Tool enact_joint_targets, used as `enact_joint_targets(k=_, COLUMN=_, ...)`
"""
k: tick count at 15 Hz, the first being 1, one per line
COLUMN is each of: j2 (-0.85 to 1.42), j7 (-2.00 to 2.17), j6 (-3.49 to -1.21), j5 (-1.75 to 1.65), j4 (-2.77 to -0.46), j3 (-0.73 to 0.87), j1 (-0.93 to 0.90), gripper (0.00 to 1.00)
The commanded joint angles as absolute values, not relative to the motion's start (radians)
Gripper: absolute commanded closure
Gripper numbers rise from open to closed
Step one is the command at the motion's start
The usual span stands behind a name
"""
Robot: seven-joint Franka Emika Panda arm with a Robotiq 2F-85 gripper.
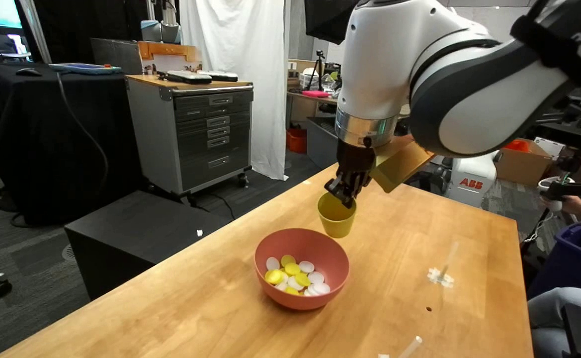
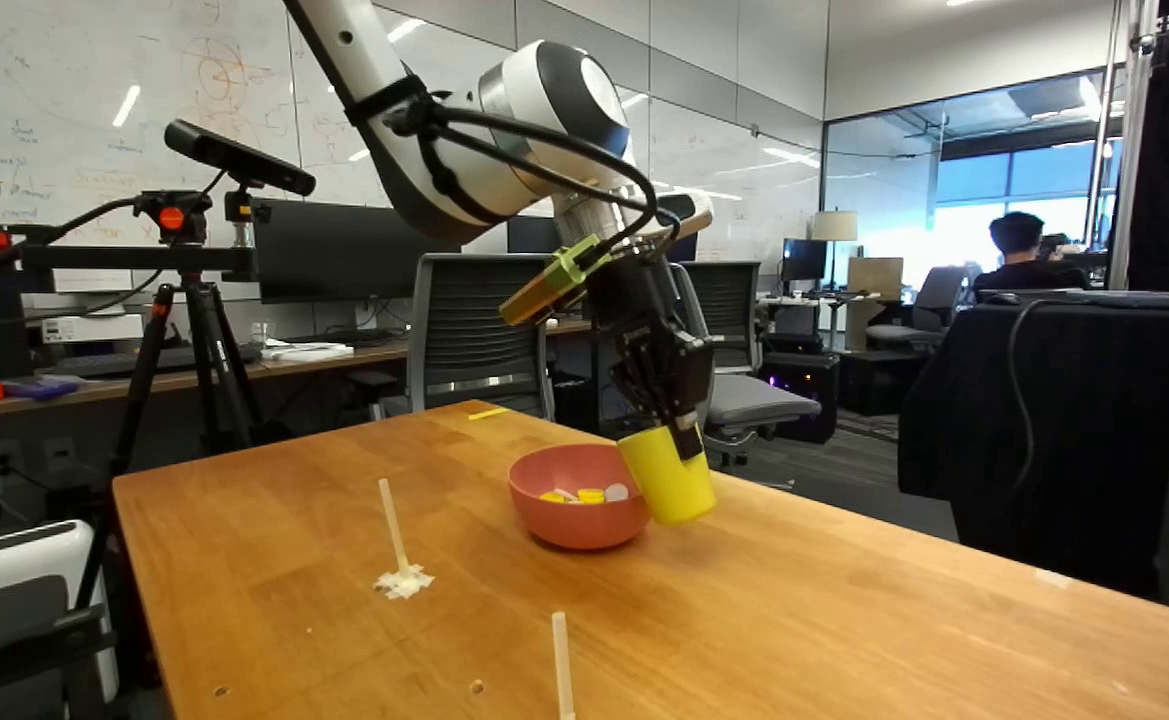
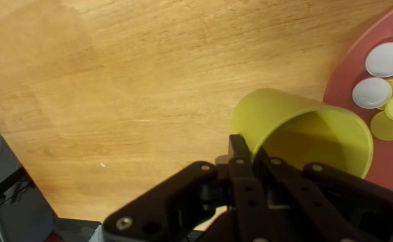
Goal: Pour the contents of the yellow cup into the bowl
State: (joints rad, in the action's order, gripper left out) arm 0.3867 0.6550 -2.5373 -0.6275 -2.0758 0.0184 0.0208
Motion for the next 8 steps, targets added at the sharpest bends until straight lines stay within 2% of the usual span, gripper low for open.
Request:
enact_joint_targets(k=1, j2=0.344, j7=0.569, j6=-2.657, j5=-0.533, j4=-2.153, j3=0.061, j1=0.011, gripper=0.94)
enact_joint_targets(k=8, j2=0.359, j7=0.444, j6=-2.87, j5=-0.294, j4=-2.234, j3=0.115, j1=0.02, gripper=0.93)
